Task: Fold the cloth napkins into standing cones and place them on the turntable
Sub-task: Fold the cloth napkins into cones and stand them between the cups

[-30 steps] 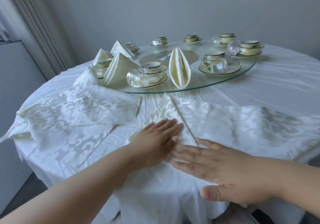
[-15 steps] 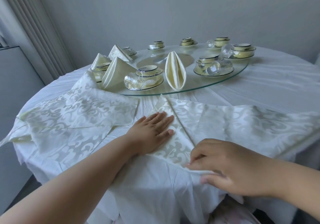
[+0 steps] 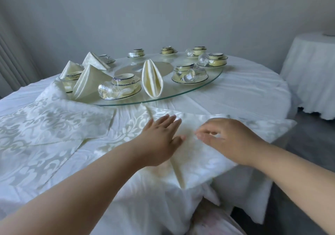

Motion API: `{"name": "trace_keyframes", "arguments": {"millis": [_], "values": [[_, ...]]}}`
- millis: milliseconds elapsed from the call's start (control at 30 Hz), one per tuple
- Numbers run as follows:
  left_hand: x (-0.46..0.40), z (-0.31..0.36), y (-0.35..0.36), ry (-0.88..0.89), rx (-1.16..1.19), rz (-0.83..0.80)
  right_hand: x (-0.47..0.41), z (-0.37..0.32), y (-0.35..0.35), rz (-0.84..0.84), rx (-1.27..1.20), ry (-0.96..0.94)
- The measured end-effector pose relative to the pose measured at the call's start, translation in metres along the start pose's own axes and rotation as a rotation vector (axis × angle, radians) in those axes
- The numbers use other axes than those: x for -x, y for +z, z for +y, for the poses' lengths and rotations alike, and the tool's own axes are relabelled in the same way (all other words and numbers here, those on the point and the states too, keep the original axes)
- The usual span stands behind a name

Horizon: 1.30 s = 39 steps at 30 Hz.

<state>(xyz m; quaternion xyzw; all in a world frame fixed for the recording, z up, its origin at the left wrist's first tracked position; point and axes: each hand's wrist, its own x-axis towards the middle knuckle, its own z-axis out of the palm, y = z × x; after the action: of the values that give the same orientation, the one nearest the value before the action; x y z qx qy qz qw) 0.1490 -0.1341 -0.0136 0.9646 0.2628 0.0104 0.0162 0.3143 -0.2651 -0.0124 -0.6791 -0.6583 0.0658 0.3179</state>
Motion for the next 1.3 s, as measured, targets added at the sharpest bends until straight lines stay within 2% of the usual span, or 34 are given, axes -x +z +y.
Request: {"name": "trace_keyframes", "arguments": {"millis": [33,100,200,367,500,600,733,800,833,867,933,967,1000,1033,1100,1200,1300], "values": [[-0.005,0.014,0.000,0.054,0.040,-0.019,-0.008,0.016,-0.009,0.053,0.045,0.097],[-0.013,0.037,0.005,0.143,0.083,-0.070,-0.023,0.047,-0.027,0.047,0.188,0.296],[-0.018,0.048,0.023,0.219,0.025,-0.113,-0.039,0.081,-0.047,-0.140,0.373,0.518],[-0.018,0.045,0.037,0.232,-0.030,-0.072,-0.059,0.102,-0.073,-0.532,0.449,0.661],[-0.017,0.046,0.035,0.229,-0.026,-0.084,-0.056,0.104,-0.104,-0.668,0.382,0.704],[-0.017,0.046,0.035,0.229,-0.031,-0.082,-0.054,0.106,-0.119,-0.664,0.146,0.706],[-0.020,0.044,0.039,0.220,-0.054,-0.092,-0.070,0.099,-0.120,-0.568,-0.369,0.651],[-0.020,0.044,0.038,0.229,-0.028,-0.082,-0.084,0.087,-0.109,-0.458,-0.556,0.655],[-0.019,0.044,0.035,0.227,0.057,-0.070,-0.091,0.082,-0.102,-0.402,-0.638,0.675],[-0.017,0.044,0.030,0.202,0.237,-0.039,-0.097,0.079,-0.094,-0.364,-0.715,0.696],[-0.008,0.042,0.010,0.052,0.724,0.109,-0.108,0.075,-0.078,-0.330,-0.831,0.716],[-0.002,0.037,0.000,-0.037,0.881,0.208,-0.114,0.075,-0.070,-0.317,-0.901,0.715],[0.005,0.031,-0.008,-0.108,0.926,0.309,-0.118,0.074,-0.062,-0.313,-0.965,0.723],[0.013,0.024,-0.013,-0.157,0.865,0.384,-0.124,0.073,-0.055,-0.316,-1.022,0.749],[0.029,0.007,-0.014,-0.226,0.729,0.401,-0.133,0.067,-0.040,-0.351,-1.071,0.778],[0.048,-0.008,0.000,-0.297,0.774,0.258,-0.149,0.056,-0.015,-0.428,-1.031,0.774],[0.050,-0.017,0.011,-0.239,0.766,0.223,-0.164,0.049,0.012,-0.484,-0.698,0.736]]}}
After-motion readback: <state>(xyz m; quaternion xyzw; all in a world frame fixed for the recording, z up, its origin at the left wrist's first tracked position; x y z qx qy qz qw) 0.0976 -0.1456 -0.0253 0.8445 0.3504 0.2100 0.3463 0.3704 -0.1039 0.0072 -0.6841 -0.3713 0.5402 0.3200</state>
